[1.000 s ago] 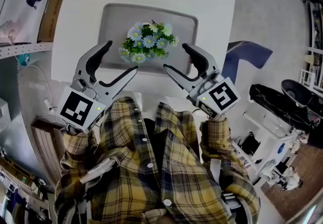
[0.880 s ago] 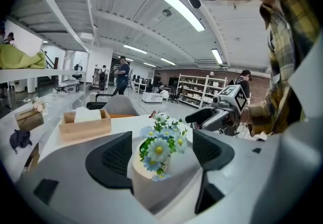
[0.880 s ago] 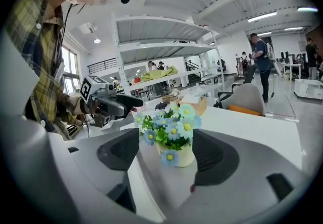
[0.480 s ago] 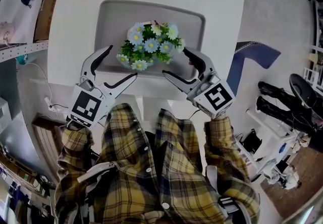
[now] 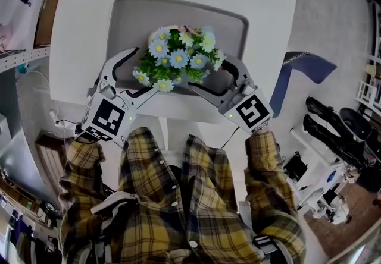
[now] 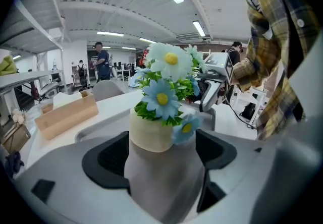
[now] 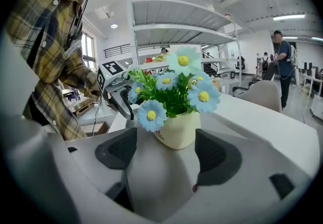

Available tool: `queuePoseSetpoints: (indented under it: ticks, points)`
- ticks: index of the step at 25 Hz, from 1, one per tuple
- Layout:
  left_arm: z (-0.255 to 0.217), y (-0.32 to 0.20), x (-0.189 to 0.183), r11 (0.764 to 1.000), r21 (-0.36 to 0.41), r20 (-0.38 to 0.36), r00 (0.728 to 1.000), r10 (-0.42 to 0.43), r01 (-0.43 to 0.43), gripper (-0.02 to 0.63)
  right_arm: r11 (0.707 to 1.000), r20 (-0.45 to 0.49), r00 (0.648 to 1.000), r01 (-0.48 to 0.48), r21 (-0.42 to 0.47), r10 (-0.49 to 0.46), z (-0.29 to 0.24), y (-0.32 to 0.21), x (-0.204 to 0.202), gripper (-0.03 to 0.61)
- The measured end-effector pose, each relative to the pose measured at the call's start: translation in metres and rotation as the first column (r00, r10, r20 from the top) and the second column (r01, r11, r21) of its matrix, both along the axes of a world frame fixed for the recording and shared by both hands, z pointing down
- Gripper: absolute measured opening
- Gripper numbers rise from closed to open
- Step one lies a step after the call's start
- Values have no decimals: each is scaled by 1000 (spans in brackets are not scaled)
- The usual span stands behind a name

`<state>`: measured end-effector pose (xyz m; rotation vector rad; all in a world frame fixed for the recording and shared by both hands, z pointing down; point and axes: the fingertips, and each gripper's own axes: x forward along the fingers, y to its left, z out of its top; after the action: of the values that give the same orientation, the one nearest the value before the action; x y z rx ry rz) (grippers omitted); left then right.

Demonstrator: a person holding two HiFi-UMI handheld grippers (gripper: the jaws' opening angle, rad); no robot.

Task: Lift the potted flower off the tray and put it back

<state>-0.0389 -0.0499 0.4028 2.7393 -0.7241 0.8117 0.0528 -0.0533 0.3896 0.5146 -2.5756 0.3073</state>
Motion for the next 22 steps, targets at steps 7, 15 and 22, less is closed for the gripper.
queuePoseSetpoints:
  ticks: [7, 15, 22]
  points:
    - [7, -7, 11, 999, 30, 34, 999, 29, -30, 398, 996, 11, 997, 79, 34, -80, 1, -9, -5, 342]
    - [14, -19, 14, 997, 53, 45, 998, 53, -56, 398, 993, 25, 993, 110, 45, -111, 7, -25, -13, 353]
    - [20, -32, 19, 996, 63, 45, 997, 61, -64, 399, 990, 36, 990, 133, 44, -135, 14, -38, -22, 360]
